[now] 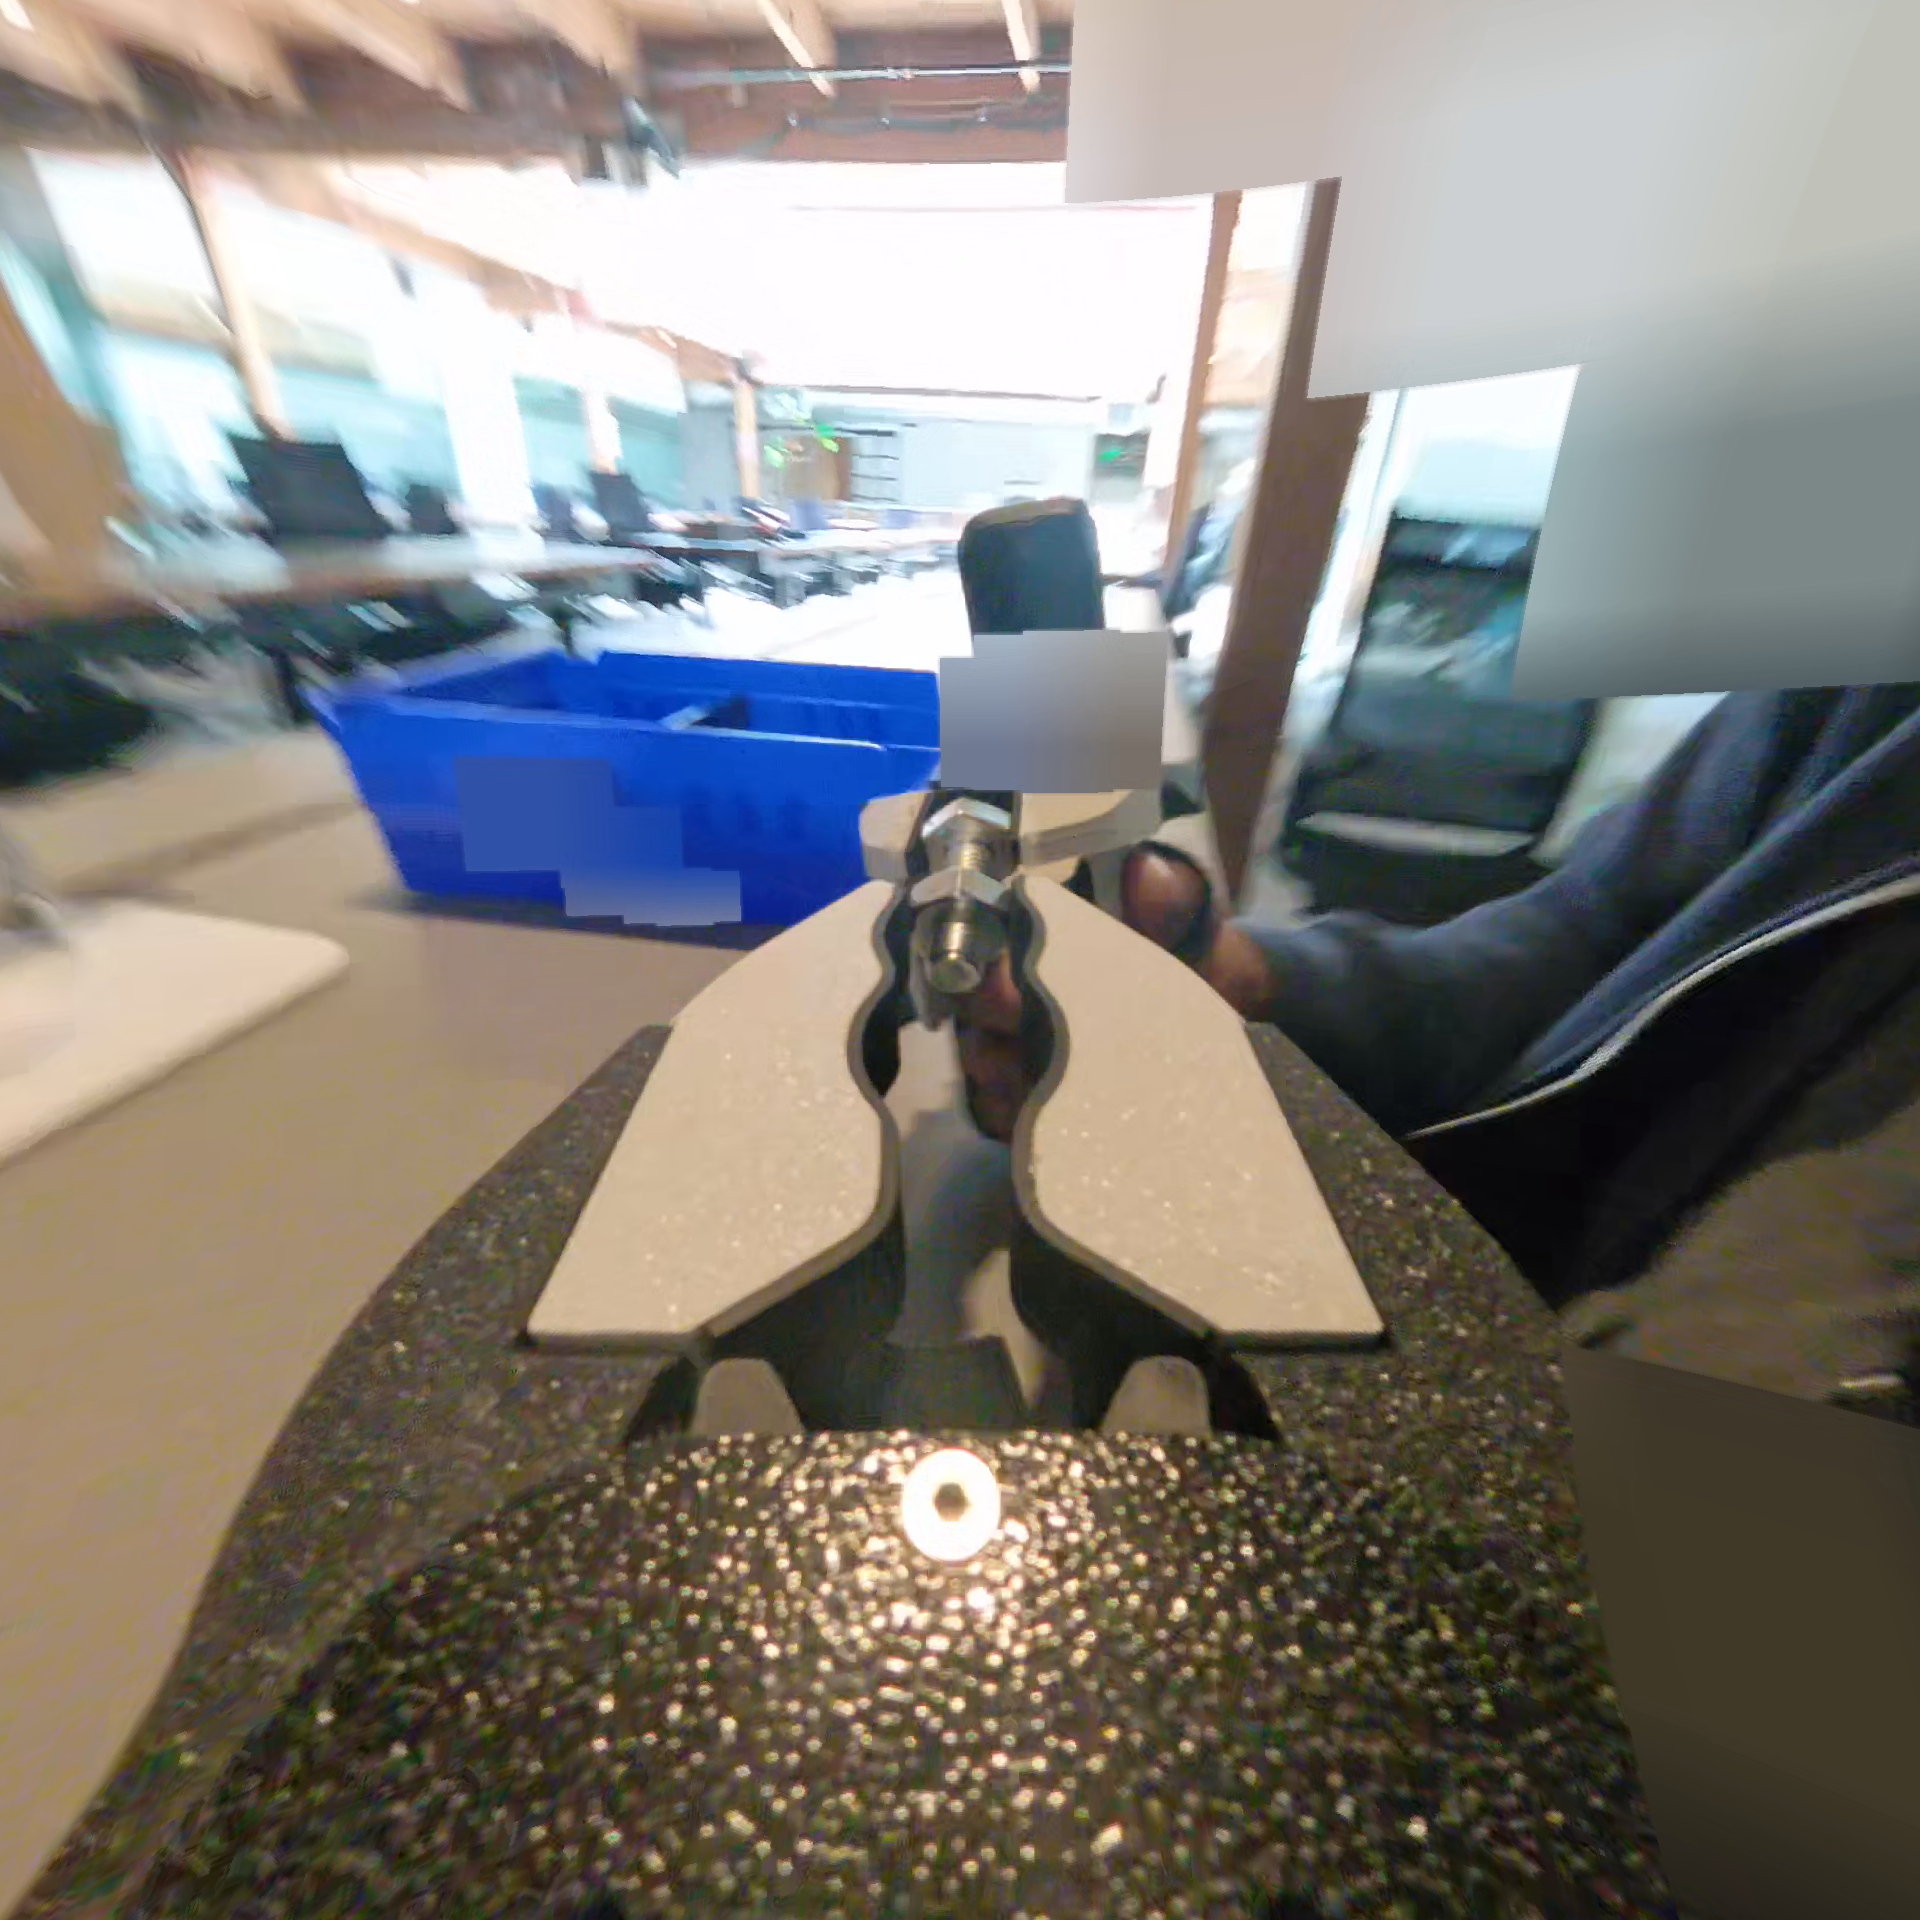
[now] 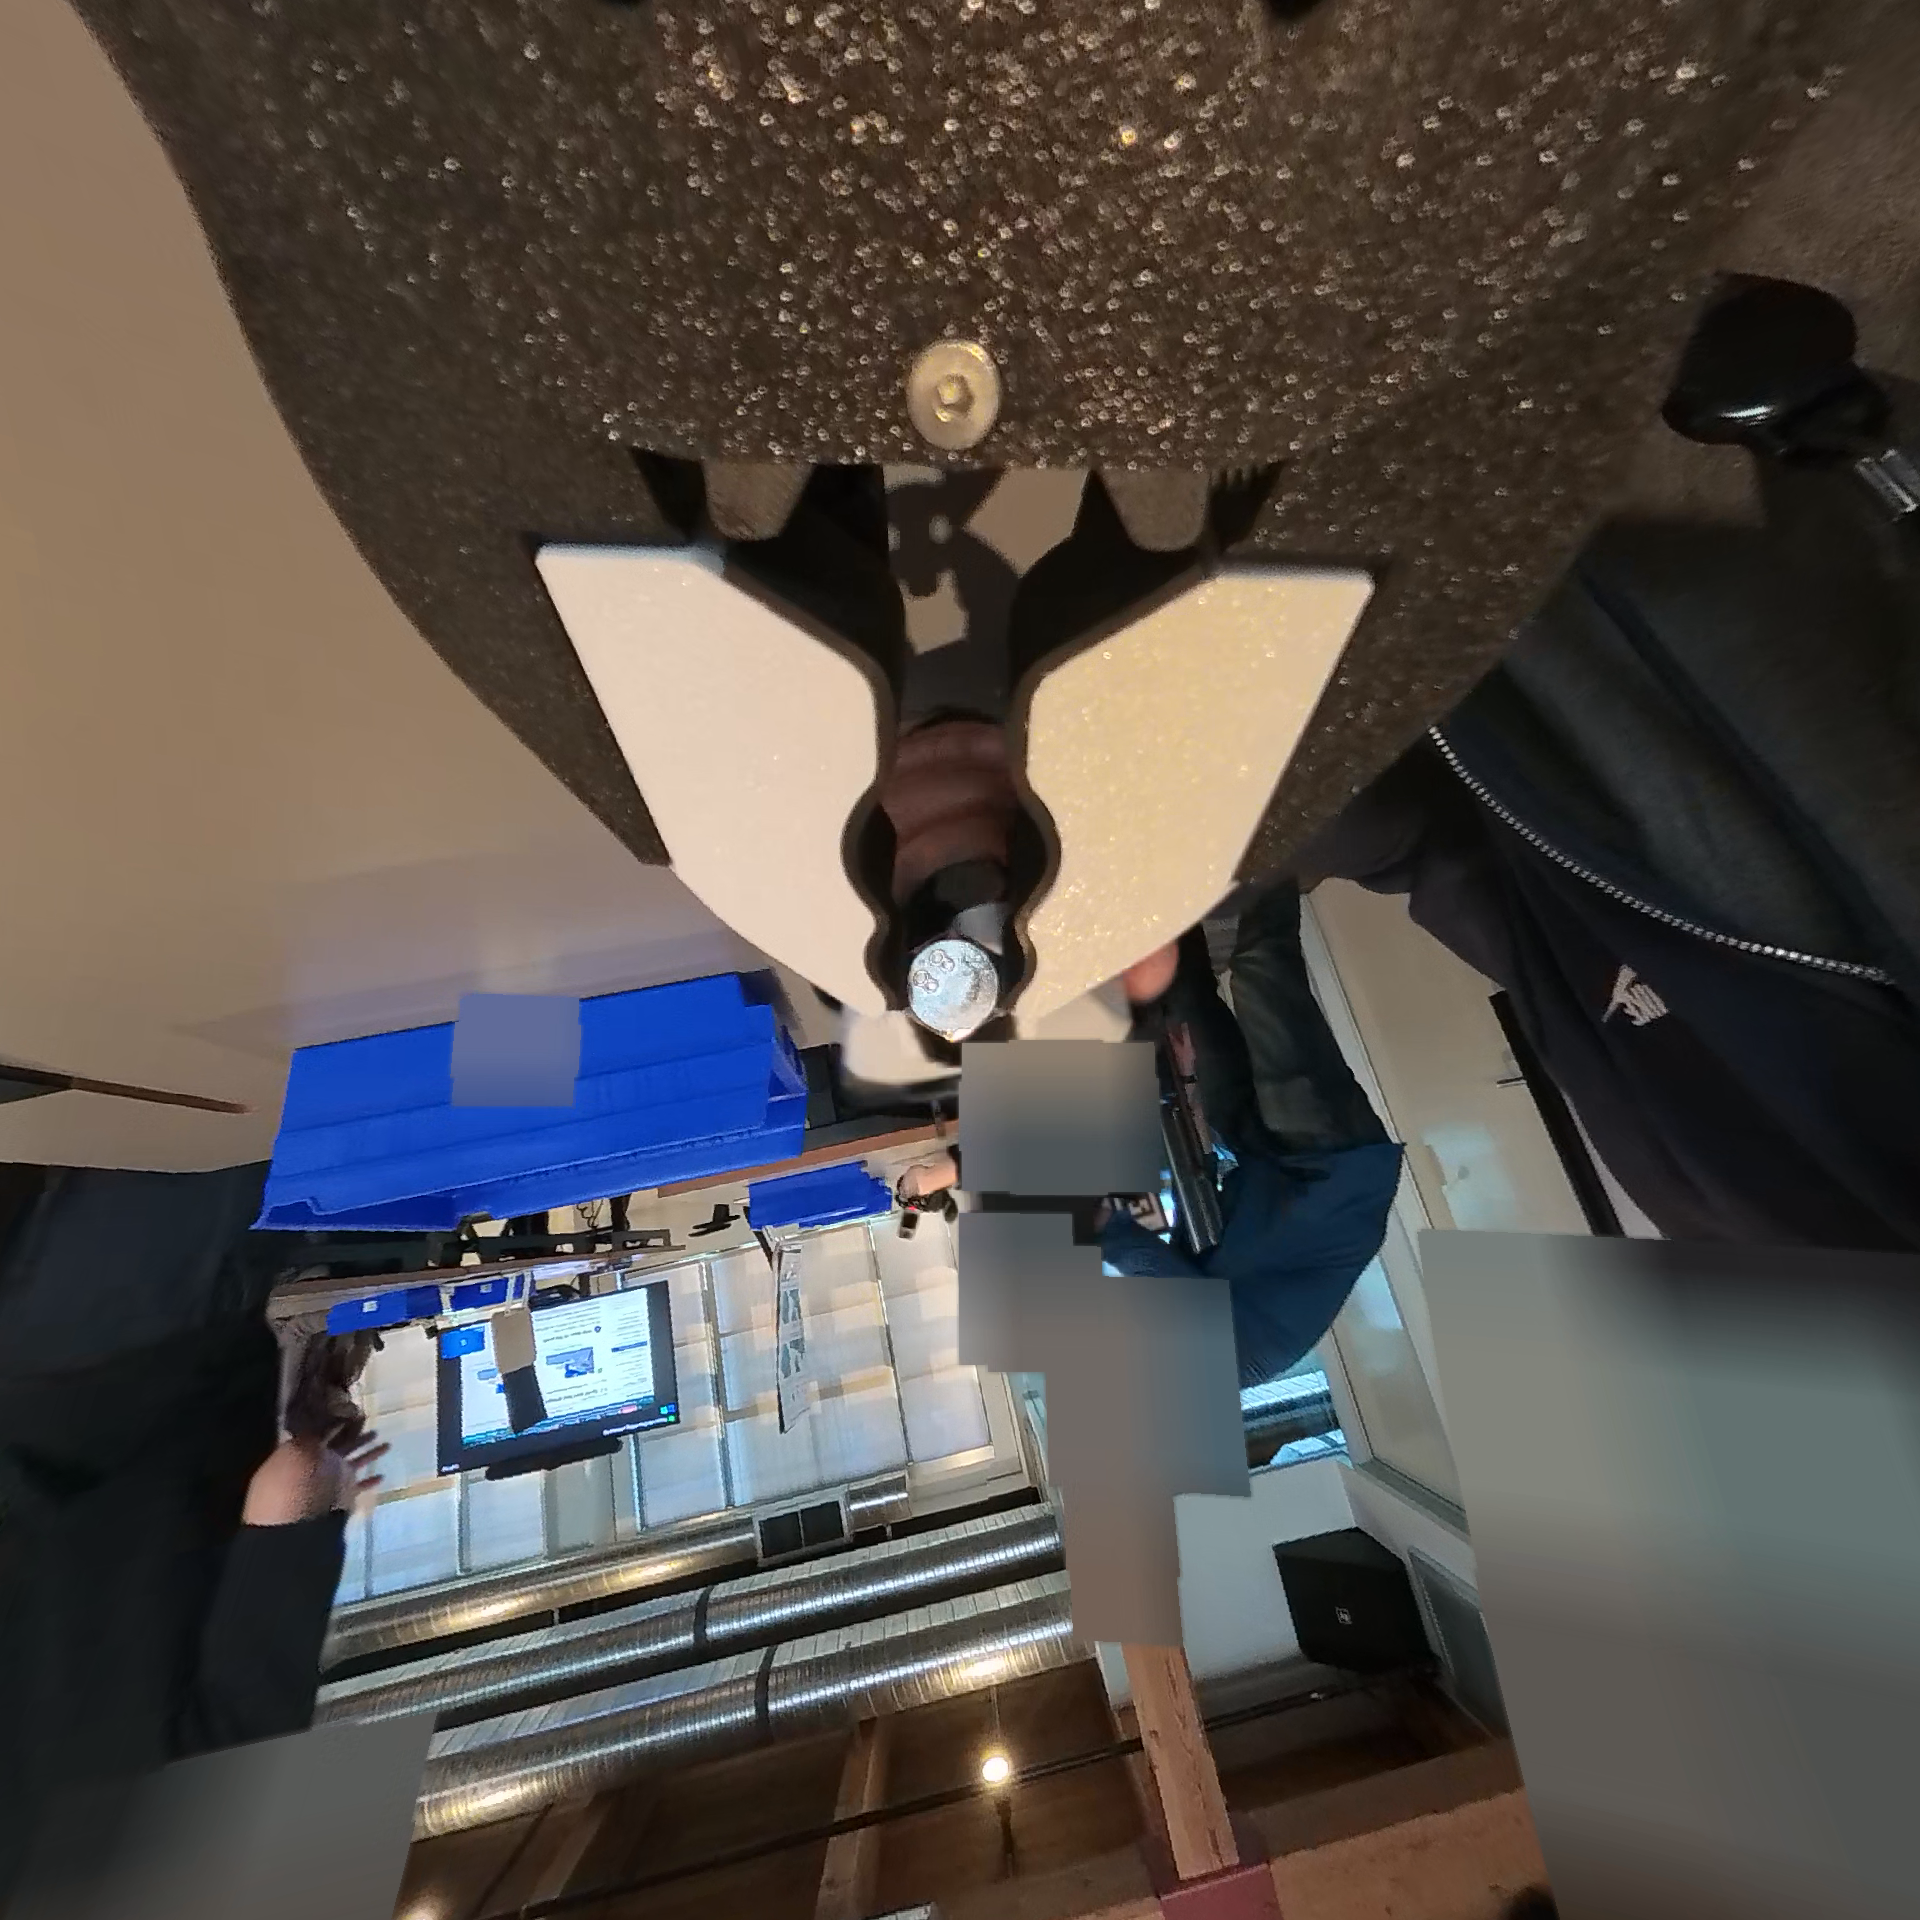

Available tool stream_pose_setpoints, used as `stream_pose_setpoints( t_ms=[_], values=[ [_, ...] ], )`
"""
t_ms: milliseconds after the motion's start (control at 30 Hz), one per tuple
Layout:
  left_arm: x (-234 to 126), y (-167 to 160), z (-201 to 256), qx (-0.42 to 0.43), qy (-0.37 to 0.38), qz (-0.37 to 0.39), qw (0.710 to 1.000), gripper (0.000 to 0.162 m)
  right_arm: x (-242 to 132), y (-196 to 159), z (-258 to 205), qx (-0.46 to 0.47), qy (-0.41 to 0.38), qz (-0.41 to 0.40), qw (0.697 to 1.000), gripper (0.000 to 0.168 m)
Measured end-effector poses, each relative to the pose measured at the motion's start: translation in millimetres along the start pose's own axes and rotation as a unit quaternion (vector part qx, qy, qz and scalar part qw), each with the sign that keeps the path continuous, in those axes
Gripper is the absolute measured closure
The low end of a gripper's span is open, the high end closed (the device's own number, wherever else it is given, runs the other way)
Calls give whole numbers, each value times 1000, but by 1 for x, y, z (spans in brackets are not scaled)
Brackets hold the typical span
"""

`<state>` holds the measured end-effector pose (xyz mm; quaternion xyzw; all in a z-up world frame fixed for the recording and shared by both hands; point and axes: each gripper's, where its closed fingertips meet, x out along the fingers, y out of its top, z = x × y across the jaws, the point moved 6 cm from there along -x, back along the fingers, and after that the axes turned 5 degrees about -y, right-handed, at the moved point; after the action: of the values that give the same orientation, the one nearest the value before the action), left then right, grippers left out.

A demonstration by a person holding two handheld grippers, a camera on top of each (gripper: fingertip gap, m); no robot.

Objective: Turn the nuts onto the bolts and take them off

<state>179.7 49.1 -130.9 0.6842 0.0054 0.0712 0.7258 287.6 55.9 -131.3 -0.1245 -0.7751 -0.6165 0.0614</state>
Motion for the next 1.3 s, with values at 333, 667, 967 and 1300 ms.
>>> stream_pose_setpoints(
  t_ms=[333, 667, 967, 1300],
  values=[
    [-3, -3, -10, -292, -142, 112, 939, 124, -1, 1, 1, -5, -8, 1, 1000, 152],
    [-9, 4, 5, 194, 69, 20, 978, 126, -2, 2, 2, 8, -1, 10, 1000, 152],
    [-4, -1, 9, 207, 69, -11, 976, 146, -2, 1, 2, 8, -2, 7, 1000, 151],
    [-7, -7, -9, -251, -103, 61, 961, 146, 0, 0, 0, -14, -10, -5, 1000, 152]
  ],
)
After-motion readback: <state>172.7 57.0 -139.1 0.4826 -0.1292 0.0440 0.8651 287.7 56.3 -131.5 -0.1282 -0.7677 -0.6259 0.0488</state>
